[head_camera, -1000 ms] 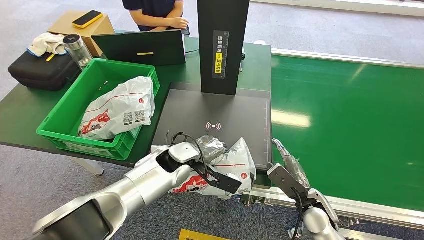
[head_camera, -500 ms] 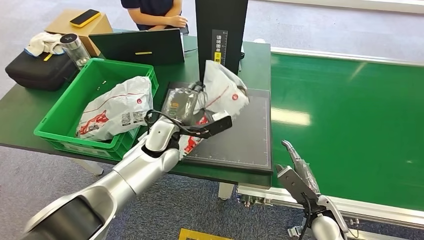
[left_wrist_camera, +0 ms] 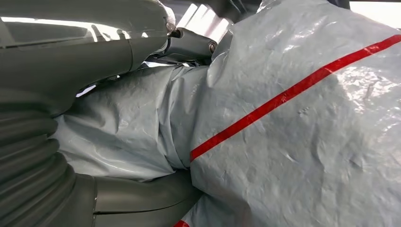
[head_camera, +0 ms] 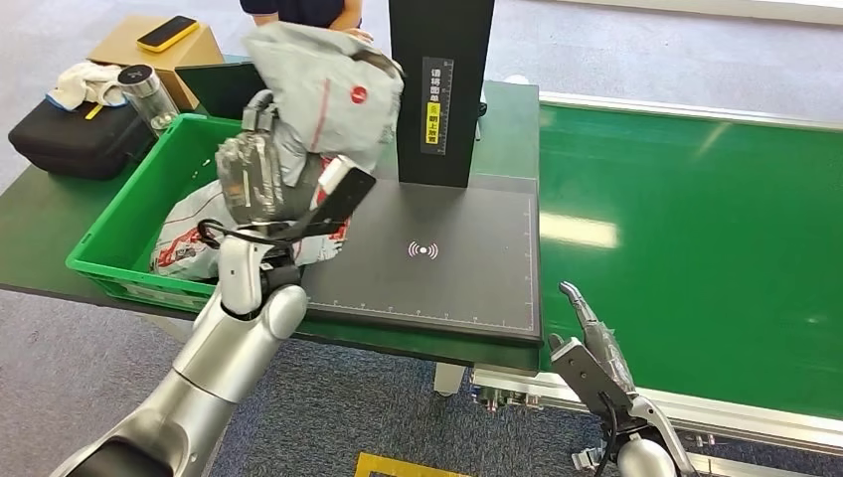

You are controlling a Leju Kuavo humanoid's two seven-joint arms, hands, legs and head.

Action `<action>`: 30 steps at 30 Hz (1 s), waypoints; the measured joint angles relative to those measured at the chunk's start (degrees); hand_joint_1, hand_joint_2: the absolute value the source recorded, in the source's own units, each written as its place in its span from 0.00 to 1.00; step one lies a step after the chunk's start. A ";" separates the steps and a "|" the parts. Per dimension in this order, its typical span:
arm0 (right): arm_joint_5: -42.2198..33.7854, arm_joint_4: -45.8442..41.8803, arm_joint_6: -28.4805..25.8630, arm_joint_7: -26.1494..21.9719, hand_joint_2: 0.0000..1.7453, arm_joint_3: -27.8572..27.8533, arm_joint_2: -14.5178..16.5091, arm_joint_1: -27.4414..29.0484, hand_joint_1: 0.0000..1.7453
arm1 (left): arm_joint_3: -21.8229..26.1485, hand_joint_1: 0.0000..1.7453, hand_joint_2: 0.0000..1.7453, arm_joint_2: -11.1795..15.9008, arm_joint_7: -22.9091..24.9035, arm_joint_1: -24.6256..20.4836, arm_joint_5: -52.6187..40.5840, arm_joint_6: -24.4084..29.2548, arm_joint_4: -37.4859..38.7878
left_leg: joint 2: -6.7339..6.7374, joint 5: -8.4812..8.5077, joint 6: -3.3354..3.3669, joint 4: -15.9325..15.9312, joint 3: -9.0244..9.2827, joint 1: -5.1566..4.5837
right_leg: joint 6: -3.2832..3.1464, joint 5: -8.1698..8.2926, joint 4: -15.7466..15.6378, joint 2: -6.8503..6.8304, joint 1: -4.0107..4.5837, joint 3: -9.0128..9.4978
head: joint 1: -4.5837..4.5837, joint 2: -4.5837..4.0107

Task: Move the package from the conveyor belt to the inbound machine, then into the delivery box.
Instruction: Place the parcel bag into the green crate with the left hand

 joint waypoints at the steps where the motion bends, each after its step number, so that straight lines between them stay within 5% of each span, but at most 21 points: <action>1: 0.01 -0.31 0.00 0.01 0.00 -0.02 0.09 0.20 0.00 | 1.81 1.00 1.00 0.14 -0.87 0.59 0.32 1.49 -1.79 | 0.00 0.00 0.00 0.00 0.00 0.01 | 0.00 0.00 0.00 0.00 0.01 -0.01 | -0.01 0.00; 9: 0.07 -1.43 -0.27 0.22 0.00 -0.03 0.36 0.68 0.00 | 21.53 1.00 1.00 -1.00 -14.01 3.31 2.60 4.91 -15.53 | 0.01 0.01 -0.02 0.00 -0.01 0.05 | 0.00 0.00 0.00 0.00 0.04 -0.03 | 0.00 0.00; 16: 0.05 -2.01 -1.37 0.04 0.00 -0.03 0.56 1.45 0.00 | 36.19 1.00 1.00 -4.55 -22.74 2.27 4.28 4.89 -17.91 | 0.02 0.01 -0.01 0.01 -0.01 0.04 | 0.00 0.00 -0.01 0.02 0.02 -0.03 | 0.00 0.00; 23: 0.49 -2.67 -2.20 0.01 0.00 0.01 0.56 1.82 0.00 | 46.17 1.00 1.00 -5.12 -20.09 -3.00 2.09 4.80 -12.28 | 0.00 0.02 -0.02 0.01 0.02 0.06 | -0.01 0.01 -0.01 0.00 0.05 -0.02 | -0.01 -0.01; 30: 0.32 -2.68 -2.21 0.00 0.00 0.28 0.54 0.94 0.00 | 45.22 1.00 1.00 -3.26 -7.96 -11.08 -7.12 4.75 4.22 | -0.01 0.05 -0.01 0.02 0.01 0.06 | -0.01 0.05 0.01 0.01 0.03 0.03 | 0.01 0.00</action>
